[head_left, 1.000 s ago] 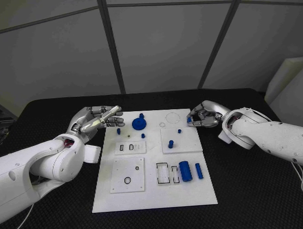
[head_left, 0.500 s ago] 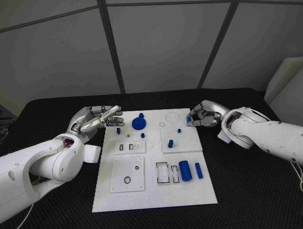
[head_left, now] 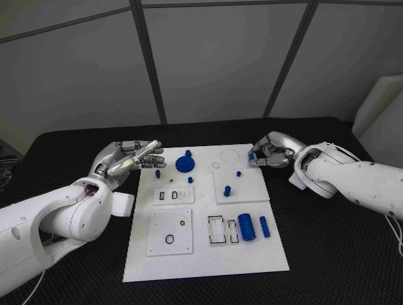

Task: Assemble the parts on the task board

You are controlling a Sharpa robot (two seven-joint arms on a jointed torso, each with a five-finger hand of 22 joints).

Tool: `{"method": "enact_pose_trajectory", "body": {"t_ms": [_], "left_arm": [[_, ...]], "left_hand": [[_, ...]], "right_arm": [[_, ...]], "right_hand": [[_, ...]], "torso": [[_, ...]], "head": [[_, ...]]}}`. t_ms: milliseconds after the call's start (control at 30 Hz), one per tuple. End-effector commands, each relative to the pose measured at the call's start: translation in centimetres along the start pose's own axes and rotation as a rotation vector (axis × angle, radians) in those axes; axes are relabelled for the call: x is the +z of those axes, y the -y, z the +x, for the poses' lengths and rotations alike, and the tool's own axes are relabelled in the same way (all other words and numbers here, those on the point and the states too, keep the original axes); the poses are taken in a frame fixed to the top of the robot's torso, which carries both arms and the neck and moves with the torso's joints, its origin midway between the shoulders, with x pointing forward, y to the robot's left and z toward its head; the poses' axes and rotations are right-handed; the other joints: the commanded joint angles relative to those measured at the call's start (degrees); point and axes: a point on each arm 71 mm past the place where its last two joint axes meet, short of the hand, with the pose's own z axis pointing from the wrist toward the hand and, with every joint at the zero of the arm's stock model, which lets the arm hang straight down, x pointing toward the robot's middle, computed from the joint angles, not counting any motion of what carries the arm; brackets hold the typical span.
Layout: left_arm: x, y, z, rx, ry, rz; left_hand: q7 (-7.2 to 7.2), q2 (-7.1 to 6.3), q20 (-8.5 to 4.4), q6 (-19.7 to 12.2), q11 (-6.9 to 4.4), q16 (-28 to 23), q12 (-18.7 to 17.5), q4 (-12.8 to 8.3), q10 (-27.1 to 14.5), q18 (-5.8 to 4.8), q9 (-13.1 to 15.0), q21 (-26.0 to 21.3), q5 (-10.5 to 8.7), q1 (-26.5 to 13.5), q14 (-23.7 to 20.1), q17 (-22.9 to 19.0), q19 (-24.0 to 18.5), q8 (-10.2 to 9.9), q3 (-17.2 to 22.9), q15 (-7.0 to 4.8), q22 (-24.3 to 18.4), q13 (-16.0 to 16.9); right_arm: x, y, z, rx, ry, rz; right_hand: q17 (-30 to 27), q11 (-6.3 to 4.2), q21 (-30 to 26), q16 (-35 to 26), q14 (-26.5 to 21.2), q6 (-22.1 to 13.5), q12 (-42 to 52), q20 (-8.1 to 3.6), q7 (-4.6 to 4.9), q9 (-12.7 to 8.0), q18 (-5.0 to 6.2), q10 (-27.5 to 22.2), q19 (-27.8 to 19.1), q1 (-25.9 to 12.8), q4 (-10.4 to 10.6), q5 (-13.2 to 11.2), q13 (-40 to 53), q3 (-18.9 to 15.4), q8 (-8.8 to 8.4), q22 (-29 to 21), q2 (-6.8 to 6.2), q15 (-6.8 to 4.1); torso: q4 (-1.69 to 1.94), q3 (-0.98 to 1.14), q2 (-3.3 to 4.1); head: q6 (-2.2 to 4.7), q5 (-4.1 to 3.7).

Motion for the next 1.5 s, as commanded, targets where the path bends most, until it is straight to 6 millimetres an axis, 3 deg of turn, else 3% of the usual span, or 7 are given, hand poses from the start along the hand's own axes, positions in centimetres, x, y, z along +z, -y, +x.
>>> {"method": "enact_pose_trajectory", "body": {"t_ms": [33, 200, 433, 900, 1067, 1233, 1500], "left_arm": [[0.0, 0.1, 0.1, 0.000, -0.012, 0.007], [-0.1, 0.1, 0.0, 0.001, -0.010, 0.006], [-0.1, 0.1, -0.1, 0.003, -0.005, 0.007], [0.3, -0.1, -0.9, 0.013, 0.018, 0.012], [0.3, -0.1, -1.3, 0.016, 0.029, 0.013], [0.2, 0.0, -1.3, 0.014, 0.029, 0.014], [0.3, 0.0, -1.4, 0.016, 0.033, 0.017]], "left_hand": [[0.16, 0.18, -0.12, 0.1, 0.11, -0.2, -0.4, -0.3, 0.3, -0.63, 0.0, -0.3, -0.22, 0.4, -0.1, 0.1, -0.2, -0.2, 0.0, -0.15, -0.1, -0.1], [0.16, 0.18, -0.12, 0.1, 0.11, -0.2, -0.4, -0.3, 0.3, -0.63, 0.0, -0.3, -0.22, 0.4, -0.1, 0.1, -0.2, -0.2, 0.0, -0.15, -0.1, -0.1], [0.17, 0.18, -0.11, 0.1, 0.12, -0.2, -0.4, -0.2, 0.3, -0.63, 0.0, -0.3, -0.23, 0.3, -0.1, 0.1, -0.2, -0.3, 0.0, -0.14, -0.1, -0.1], [0.16, 0.17, -0.10, 0.1, 0.12, -0.2, -0.4, -0.2, 0.3, -0.63, 0.0, -0.3, -0.23, 0.3, -0.1, 0.1, -0.2, -0.3, 0.0, -0.14, -0.1, -0.1], [0.16, 0.17, -0.10, 0.1, 0.12, -0.2, -0.4, -0.2, 0.3, -0.63, 0.0, -0.3, -0.23, 0.3, -0.1, 0.1, -0.2, -0.3, 0.0, -0.14, -0.1, -0.1], [0.16, 0.17, -0.10, 0.1, 0.12, -0.2, -0.4, -0.2, 0.3, -0.63, 0.0, -0.3, -0.23, 0.3, -0.1, 0.1, -0.2, -0.3, 0.0, -0.14, -0.1, -0.1], [0.15, 0.16, -0.10, 0.1, 0.12, -0.3, -0.5, -0.2, 0.3, -0.63, 0.0, -0.3, -0.24, 0.3, -0.1, 0.1, -0.2, -0.3, 0.0, -0.14, -0.1, -0.1]], "right_arm": [[-0.4, -0.5, -0.6, -0.038, 0.079, 0.009], [-1.0, -2.0, -0.7, -0.046, 0.104, 0.000], [-1.5, -6.1, -0.3, -0.022, 0.126, -0.058], [0.7, -15.9, 5.0, 0.003, 0.007, -0.268], [1.0, -17.4, 6.7, -0.009, -0.036, -0.290], [1.4, -18.1, 8.4, -0.027, -0.074, -0.281], [1.6, -18.7, 10.1, -0.107, -0.099, -0.287]], "right_hand": [[12.1, -0.49, 0.2, 0.4, 5.4, 0.9, -0.2, -0.36, -0.31, 0.4, -0.67, 0.0, 1.1, 0.9, 0.0, 0.2, 2.1, 0.5, 0.42, 6.0, 1.60, -0.52], [12.2, -0.51, 0.2, 0.4, 5.4, 0.9, -0.3, -0.38, -0.33, 0.4, -0.68, -0.1, 1.1, 0.9, 0.0, 0.3, 2.0, 0.6, 0.43, 6.0, 1.66, -0.53], [12.1, -0.49, 0.2, 0.4, 5.4, 0.8, -0.4, -0.41, -0.28, 0.4, -0.68, -0.1, 1.1, 0.6, -0.1, 0.5, 1.9, 0.6, 0.41, 6.0, 1.42, -0.55], [12.1, -0.47, 0.1, 0.3, 5.4, 0.8, -0.6, -0.43, -0.25, 0.4, -0.64, -0.2, 1.0, 0.2, 0.0, 0.1, 1.8, 0.6, 0.38, 5.8, 1.24, -0.54], [12.1, -0.46, 0.0, 0.3, 5.4, 0.7, -0.7, -0.43, -0.24, 0.4, -0.62, -0.4, 1.0, 0.2, 0.0, 0.0, 1.6, 0.6, 0.37, 5.7, 1.22, -0.54], [12.0, -0.44, 0.0, 0.3, 5.4, 0.7, -0.9, -0.43, -0.22, 0.4, -0.62, -0.5, 0.9, 0.0, 0.0, 0.0, 1.5, 0.6, 0.34, 5.7, 1.15, -0.52], [11.7, -0.37, 0.0, 0.2, 5.3, 0.4, -1.6, -0.42, -0.12, 0.3, -0.59, -1.0, 0.9, -0.4, 0.0, -0.1, 0.8, 0.6, 0.19, 5.6, 1.02, -0.48]], "torso": [[-0.19, -0.02, -0.01], [-0.21, -0.08, -0.13], [-0.24, -0.13, -0.21], [0.37, -0.08, -0.26], [0.10, -0.16, -0.25], [0.13, -0.16, -0.28], [0.24, -0.13, -0.30]], "head": [[0.07, -0.01], [0.02, -0.04], [-0.05, 0.58], [-0.52, 3.27], [-0.94, 4.28], [-1.32, 4.79], [-1.73, 5.06]]}}
